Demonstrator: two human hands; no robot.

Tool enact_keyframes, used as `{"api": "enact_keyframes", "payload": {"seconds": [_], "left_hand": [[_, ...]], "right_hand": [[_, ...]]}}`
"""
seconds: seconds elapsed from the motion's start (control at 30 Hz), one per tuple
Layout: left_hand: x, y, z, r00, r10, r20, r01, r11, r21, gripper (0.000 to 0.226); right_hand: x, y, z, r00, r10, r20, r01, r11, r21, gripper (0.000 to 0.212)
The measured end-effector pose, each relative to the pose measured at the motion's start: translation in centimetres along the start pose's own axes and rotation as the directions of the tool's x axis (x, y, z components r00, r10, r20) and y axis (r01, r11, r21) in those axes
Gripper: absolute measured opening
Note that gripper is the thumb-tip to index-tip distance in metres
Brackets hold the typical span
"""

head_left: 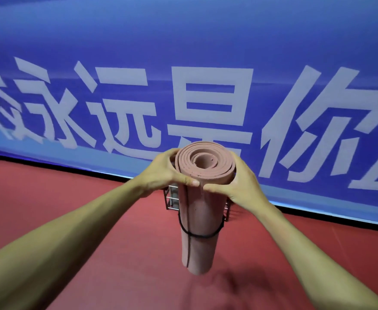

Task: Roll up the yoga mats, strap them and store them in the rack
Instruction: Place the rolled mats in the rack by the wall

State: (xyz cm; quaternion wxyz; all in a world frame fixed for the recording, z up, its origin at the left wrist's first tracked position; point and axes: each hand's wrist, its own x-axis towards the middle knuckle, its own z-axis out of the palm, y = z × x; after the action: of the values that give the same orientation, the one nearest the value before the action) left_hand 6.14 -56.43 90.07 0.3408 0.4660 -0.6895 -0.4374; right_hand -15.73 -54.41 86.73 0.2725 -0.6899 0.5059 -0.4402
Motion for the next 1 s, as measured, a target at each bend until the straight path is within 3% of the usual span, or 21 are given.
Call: {"api": "enact_keyframes", "payload": {"seconds": [0.1, 0.23, 0.33, 0.6, 0.83, 1.0], "left_hand": [[3.6, -0.9, -0.4, 0.999, -0.031, -0.026, 0.031, 1.0, -0.003, 0.081], [8.6, -2.4, -1.4, 0.999, -0.043, -0.028, 0.043, 0.999, 0.005, 0.082], [12.9, -4.2, -3.0, 0.998, -0.049, -0.043, 0.05, 0.999, 0.005, 0.082], [25.6, -9.9, -9.1, 0.999, -0.039, -0.003, 0.039, 0.998, -0.043, 0.076], [35.9, -12.6, -13.5, 0.999, -0.033, 0.029, 0.035, 0.998, -0.047, 0.092], [43.3, -12.5, -15.3, 1.0, -0.015, 0.016, 0.016, 0.998, -0.056, 0.079]], "right_hand": [[4.2, 1.7, -0.4, 0.998, 0.008, 0.063, -0.005, 0.999, -0.041, 0.096], [9.3, 4.3, -0.2, 0.995, 0.026, 0.098, -0.023, 0.999, -0.034, 0.08], [13.5, 6.0, 0.5, 0.993, 0.041, 0.114, -0.036, 0.999, -0.039, 0.081], [26.4, 10.0, 4.9, 0.992, 0.105, 0.071, -0.095, 0.986, -0.135, 0.094], [36.1, 12.3, 6.7, 0.993, 0.117, 0.023, -0.112, 0.981, -0.158, 0.09], [43.1, 14.4, 6.5, 0.995, 0.094, -0.022, -0.097, 0.986, -0.134, 0.092]]}}
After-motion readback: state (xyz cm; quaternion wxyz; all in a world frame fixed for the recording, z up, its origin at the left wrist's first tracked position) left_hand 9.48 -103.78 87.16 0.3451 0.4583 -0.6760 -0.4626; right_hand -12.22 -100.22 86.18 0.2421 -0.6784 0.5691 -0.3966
